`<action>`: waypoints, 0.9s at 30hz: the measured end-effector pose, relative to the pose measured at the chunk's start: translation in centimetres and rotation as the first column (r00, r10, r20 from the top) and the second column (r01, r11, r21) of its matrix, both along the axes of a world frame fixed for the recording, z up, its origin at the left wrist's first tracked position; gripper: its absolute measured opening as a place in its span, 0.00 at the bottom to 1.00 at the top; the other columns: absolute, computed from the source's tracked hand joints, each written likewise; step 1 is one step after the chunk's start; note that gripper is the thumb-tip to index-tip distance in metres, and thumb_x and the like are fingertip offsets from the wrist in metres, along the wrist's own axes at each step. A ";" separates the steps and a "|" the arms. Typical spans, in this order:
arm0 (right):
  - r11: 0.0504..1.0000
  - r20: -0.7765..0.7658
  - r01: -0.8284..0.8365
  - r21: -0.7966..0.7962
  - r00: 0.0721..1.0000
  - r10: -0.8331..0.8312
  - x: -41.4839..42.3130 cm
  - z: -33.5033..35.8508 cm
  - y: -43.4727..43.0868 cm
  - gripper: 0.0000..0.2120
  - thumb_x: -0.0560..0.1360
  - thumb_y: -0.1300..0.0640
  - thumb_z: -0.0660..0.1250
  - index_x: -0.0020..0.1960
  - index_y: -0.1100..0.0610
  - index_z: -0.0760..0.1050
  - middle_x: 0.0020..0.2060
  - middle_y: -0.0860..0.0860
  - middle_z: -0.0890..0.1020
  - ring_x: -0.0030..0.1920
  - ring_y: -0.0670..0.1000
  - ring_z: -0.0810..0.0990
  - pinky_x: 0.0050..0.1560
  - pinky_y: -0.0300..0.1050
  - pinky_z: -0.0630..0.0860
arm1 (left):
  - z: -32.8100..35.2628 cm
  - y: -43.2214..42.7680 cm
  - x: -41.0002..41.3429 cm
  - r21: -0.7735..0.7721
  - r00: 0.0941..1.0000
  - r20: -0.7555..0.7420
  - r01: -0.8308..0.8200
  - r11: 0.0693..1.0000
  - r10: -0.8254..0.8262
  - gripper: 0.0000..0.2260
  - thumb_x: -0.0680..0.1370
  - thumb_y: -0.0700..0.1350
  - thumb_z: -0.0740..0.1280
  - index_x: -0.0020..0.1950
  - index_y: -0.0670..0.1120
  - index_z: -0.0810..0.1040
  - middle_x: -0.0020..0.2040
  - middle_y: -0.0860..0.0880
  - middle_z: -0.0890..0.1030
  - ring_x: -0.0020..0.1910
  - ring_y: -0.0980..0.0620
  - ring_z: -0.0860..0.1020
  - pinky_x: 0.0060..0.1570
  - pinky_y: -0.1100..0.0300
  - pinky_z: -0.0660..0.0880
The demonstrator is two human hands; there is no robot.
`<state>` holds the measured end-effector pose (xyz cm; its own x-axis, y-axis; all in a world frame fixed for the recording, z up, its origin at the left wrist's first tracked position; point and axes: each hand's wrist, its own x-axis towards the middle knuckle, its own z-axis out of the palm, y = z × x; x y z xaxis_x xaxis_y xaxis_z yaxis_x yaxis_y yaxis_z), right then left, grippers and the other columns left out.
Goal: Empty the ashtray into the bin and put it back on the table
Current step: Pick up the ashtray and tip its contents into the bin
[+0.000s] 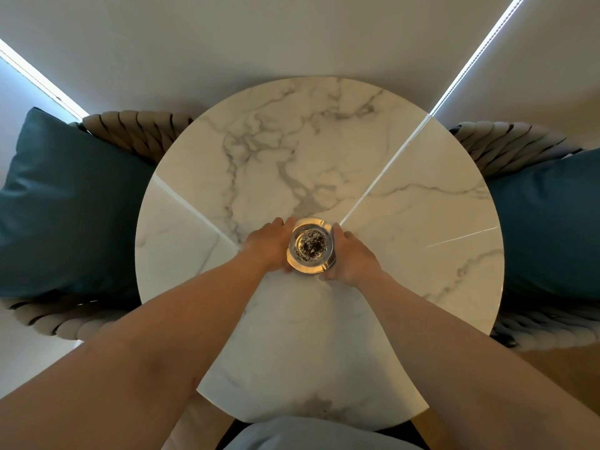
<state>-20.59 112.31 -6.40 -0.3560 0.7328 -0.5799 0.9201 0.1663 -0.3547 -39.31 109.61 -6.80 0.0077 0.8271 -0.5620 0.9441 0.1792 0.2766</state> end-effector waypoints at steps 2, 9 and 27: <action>1.000 -0.001 0.006 -0.003 1.000 -0.006 0.0 -0.1 0.1 0.55 0.62 0.49 0.82 0.77 0.56 0.50 0.65 0.56 0.70 0.64 0.59 0.73 0.56 0.56 0.77 | -0.1 0.1 0.1 -0.003 1.000 0.010 -0.003 1.000 0.003 0.46 0.62 0.50 0.80 0.73 0.51 0.58 0.60 0.46 0.73 0.60 0.43 0.75 0.49 0.48 0.75; 1.000 -0.018 0.010 0.021 1.000 -0.010 0.1 0.1 -0.2 0.58 0.60 0.47 0.82 0.78 0.56 0.49 0.64 0.56 0.69 0.64 0.59 0.72 0.55 0.55 0.77 | -0.4 -0.6 0.6 0.036 0.999 0.021 -0.026 0.999 0.025 0.44 0.61 0.54 0.80 0.70 0.49 0.61 0.59 0.46 0.74 0.57 0.43 0.77 0.46 0.50 0.74; 0.992 -0.118 -0.054 0.112 0.991 0.067 2.1 2.5 -5.0 0.57 0.56 0.42 0.83 0.74 0.58 0.57 0.63 0.54 0.69 0.64 0.57 0.68 0.57 0.52 0.74 | 2.2 -7.4 2.1 0.055 0.988 0.087 -0.131 0.990 0.126 0.55 0.59 0.61 0.79 0.76 0.49 0.52 0.64 0.48 0.74 0.61 0.45 0.76 0.51 0.51 0.75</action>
